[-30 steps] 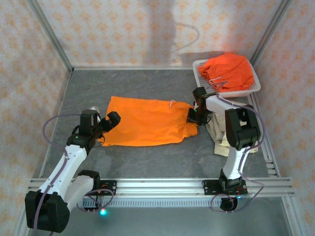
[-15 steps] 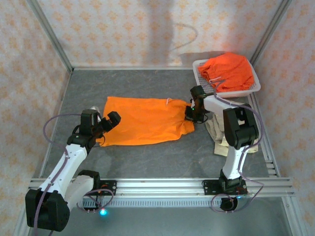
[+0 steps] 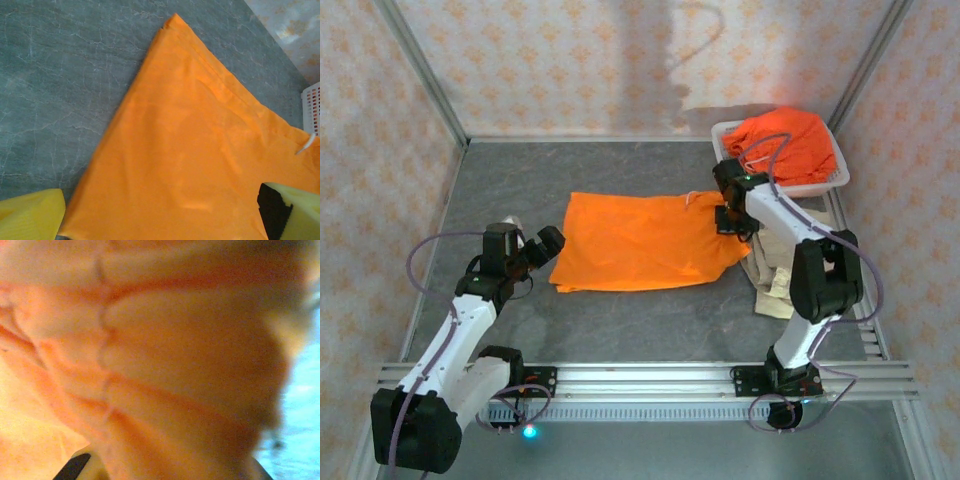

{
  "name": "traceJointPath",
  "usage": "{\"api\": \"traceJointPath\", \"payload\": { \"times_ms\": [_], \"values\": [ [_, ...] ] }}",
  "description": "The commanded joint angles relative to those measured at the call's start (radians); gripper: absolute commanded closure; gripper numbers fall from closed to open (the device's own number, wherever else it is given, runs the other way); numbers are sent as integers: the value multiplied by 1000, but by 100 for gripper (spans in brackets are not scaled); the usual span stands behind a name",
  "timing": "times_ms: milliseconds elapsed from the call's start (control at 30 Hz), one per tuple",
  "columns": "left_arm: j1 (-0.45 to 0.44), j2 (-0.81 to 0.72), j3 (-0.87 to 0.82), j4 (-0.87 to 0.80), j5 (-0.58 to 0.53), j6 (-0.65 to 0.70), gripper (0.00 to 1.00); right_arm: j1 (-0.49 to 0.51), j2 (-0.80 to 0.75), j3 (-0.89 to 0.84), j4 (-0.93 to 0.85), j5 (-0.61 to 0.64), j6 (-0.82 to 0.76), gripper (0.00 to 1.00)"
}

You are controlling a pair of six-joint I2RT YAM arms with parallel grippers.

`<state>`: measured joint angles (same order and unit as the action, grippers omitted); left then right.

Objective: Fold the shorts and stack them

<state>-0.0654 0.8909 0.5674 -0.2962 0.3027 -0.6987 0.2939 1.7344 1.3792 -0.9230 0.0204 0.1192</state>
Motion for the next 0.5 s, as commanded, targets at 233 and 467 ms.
{"api": "traceJointPath", "payload": {
  "times_ms": [233, 467],
  "values": [
    [-1, -4, -4, 8, -16, 6, 0, 89, 4, 264, -340, 486, -71, 100],
    [0, -5, -11, 6, -20, 7, 0, 245, 159, 505, -570, 669, 45, 100]
  ]
}}
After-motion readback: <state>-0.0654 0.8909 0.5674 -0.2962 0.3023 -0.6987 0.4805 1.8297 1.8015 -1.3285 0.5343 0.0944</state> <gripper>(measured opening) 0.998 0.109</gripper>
